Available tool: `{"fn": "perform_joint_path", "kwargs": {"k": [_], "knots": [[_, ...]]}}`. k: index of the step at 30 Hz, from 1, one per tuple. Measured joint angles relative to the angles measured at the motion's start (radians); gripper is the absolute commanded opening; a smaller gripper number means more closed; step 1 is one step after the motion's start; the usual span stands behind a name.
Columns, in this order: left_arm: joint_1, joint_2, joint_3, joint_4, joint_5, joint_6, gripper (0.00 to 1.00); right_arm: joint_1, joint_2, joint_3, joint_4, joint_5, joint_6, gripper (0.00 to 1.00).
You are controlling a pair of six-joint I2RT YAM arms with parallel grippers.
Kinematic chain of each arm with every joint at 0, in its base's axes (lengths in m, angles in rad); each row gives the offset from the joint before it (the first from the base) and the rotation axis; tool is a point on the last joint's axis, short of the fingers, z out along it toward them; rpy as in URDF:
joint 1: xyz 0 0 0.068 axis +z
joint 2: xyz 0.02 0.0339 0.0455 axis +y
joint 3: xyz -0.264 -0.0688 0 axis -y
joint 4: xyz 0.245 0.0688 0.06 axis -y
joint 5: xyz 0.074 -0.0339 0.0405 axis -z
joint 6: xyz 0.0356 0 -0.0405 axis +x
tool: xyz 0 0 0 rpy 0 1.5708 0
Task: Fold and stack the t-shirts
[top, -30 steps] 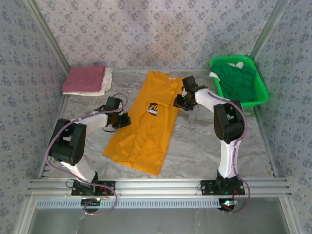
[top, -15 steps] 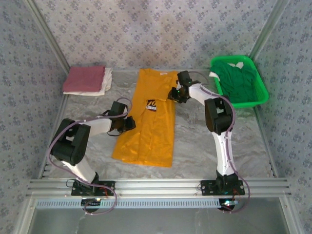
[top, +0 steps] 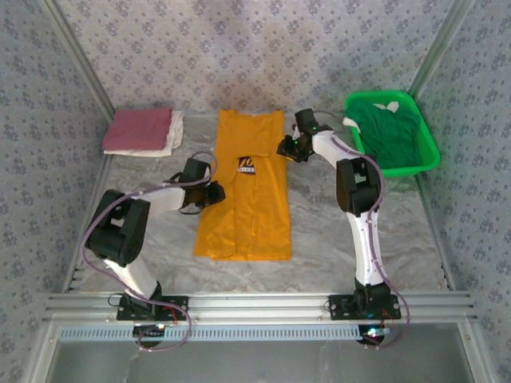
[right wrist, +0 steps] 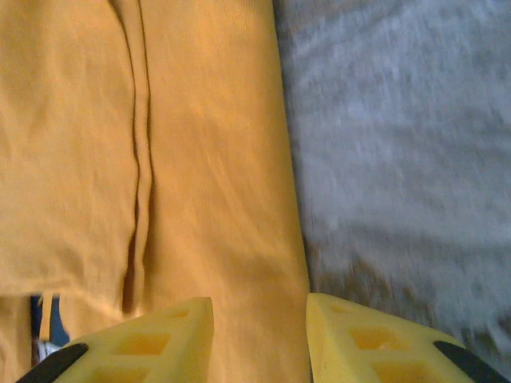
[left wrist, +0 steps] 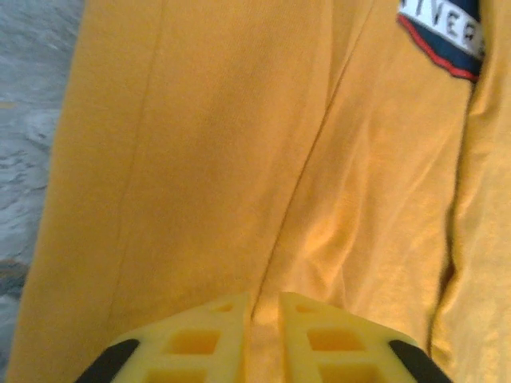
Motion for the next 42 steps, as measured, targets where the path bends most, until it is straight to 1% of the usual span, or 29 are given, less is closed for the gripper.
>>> {"fn": "perform_joint_path", "kwargs": {"k": [3, 4, 5, 6, 7, 9, 10, 12, 15, 17, 20, 21, 22, 25, 28, 33, 42], "knots": [[0.0, -0.143, -0.036, -0.035, -0.027, -0.001, 0.32, 0.007, -0.13, -0.118, -0.015, -0.002, -0.024, 0.42], [0.002, -0.212, -0.051, -0.047, -0.042, 0.007, 0.4, 0.011, -0.196, -0.175, -0.007, 0.0, -0.032, 0.42], [0.006, -0.273, -0.064, -0.058, -0.049, 0.011, 0.44, 0.016, -0.259, -0.232, 0.003, 0.0, -0.041, 0.42], [0.013, -0.341, -0.079, -0.071, -0.055, 0.015, 0.45, 0.021, -0.338, -0.304, 0.021, -0.002, -0.047, 0.43], [0.027, -0.405, -0.094, -0.086, -0.058, 0.015, 0.49, 0.029, -0.43, -0.388, 0.048, -0.005, -0.051, 0.44], [0.075, -0.509, -0.119, -0.129, -0.06, 0.015, 0.51, 0.045, -0.581, -0.539, 0.105, -0.009, -0.069, 0.45], [0.105, -0.552, -0.131, -0.164, -0.065, 0.016, 0.51, 0.058, -0.653, -0.614, 0.135, -0.005, -0.08, 0.49], [0.158, -0.603, -0.153, -0.239, -0.071, 0.016, 0.52, 0.1, -0.785, -0.772, 0.202, 0.009, -0.104, 0.5], [0.183, -0.631, -0.197, -0.346, -0.066, 0.019, 0.54, 0.177, -0.898, -0.962, 0.264, 0.022, -0.122, 0.5], [0.183, -0.63, -0.235, -0.396, -0.052, 0.018, 0.54, 0.221, -0.926, -1.053, 0.287, 0.029, -0.121, 0.51], [0.182, -0.63, -0.293, -0.45, -0.029, 0.014, 0.55, 0.258, -0.962, -1.162, 0.314, 0.048, -0.107, 0.51], [0.182, -0.632, -0.314, -0.459, -0.021, 0.01, 0.55, 0.27, -0.983, -1.192, 0.32, 0.06, -0.101, 0.51], [0.178, -0.637, -0.335, -0.462, -0.013, 0.007, 0.56, 0.28, -1.007, -1.218, 0.328, 0.071, -0.095, 0.54], [0.168, -0.655, -0.384, -0.46, 0.011, -0.005, 0.57, 0.309, -1.083, -1.275, 0.362, 0.103, -0.08, 0.55], [0.15, -0.642, -0.413, -0.451, 0.033, -0.014, 0.56, 0.32, -1.117, -1.296, 0.39, 0.128, -0.069, 0.54], [0.093, -0.617, -0.415, -0.435, 0.036, -0.021, 0.55, 0.321, -1.116, -1.333, 0.437, 0.159, -0.044, 0.54], [0.048, -0.61, -0.422, -0.401, 0.036, -0.046, 0.52, 0.323, -1.059, -1.335, 0.465, 0.179, -0.037, 0.53]]}}
